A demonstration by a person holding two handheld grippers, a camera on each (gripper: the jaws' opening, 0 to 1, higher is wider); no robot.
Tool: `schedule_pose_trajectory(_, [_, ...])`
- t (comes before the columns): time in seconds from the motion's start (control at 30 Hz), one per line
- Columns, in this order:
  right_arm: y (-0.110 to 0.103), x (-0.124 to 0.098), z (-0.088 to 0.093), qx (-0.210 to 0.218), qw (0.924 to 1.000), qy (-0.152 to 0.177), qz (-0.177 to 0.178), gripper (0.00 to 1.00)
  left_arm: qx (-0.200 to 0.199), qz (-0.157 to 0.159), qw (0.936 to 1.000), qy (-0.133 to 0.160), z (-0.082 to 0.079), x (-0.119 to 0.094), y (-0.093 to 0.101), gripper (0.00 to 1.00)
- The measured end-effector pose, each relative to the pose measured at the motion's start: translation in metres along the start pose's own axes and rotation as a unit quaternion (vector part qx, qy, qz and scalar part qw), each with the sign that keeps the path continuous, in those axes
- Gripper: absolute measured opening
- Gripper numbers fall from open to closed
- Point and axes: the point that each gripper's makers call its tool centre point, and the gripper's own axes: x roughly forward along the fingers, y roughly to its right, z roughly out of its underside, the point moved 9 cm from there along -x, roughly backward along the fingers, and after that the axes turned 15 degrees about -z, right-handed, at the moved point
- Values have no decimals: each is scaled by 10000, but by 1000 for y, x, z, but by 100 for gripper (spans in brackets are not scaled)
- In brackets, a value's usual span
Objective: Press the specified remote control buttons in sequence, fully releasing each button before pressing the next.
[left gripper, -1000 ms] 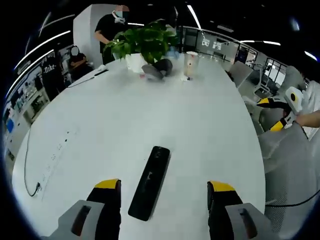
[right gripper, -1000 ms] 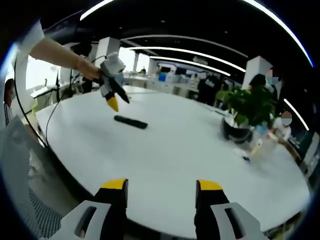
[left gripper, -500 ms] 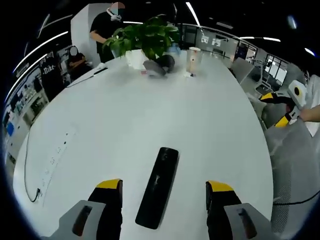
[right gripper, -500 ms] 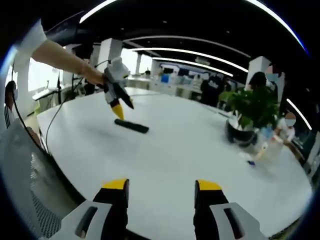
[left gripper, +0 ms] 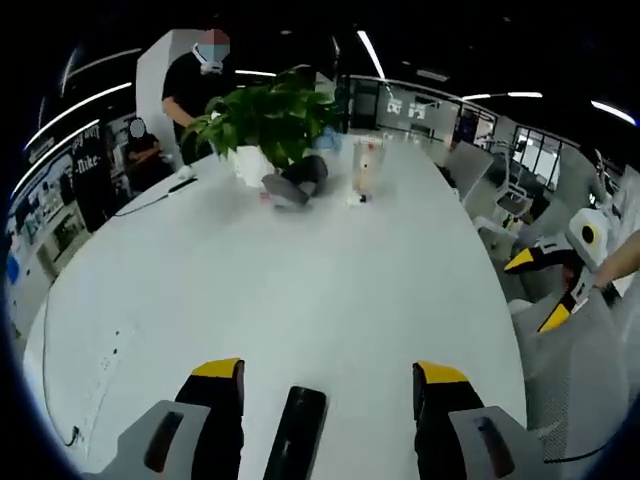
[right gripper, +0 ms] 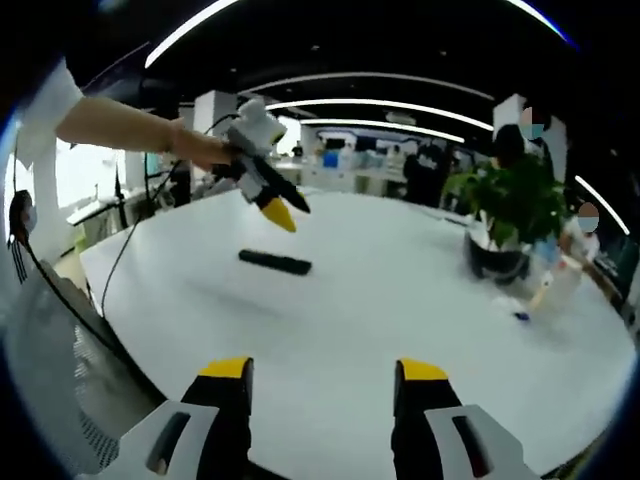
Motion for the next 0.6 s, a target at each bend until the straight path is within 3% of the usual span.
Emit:
schedule_pose_trajectory(0.13, [0,-1,1,24,10000,3,35,54,124,-7,9999,69,-12,0,-4,70])
schedule_pose_trajectory(0.2, [0,-1,1,-25,10000,-63,35,54,77,-39,10000,33,-8,3,-9,70])
schedule_pose_trajectory(0.4, [1,-1,1,-14,10000,-43,54,52,267,-77,9975,-653,33,5,-17,70])
schedule_pose_trajectory(0.6, [1,-1,2,-10,10000,-99,2,47,501,-96,9928,-1086,59,2,-27,66])
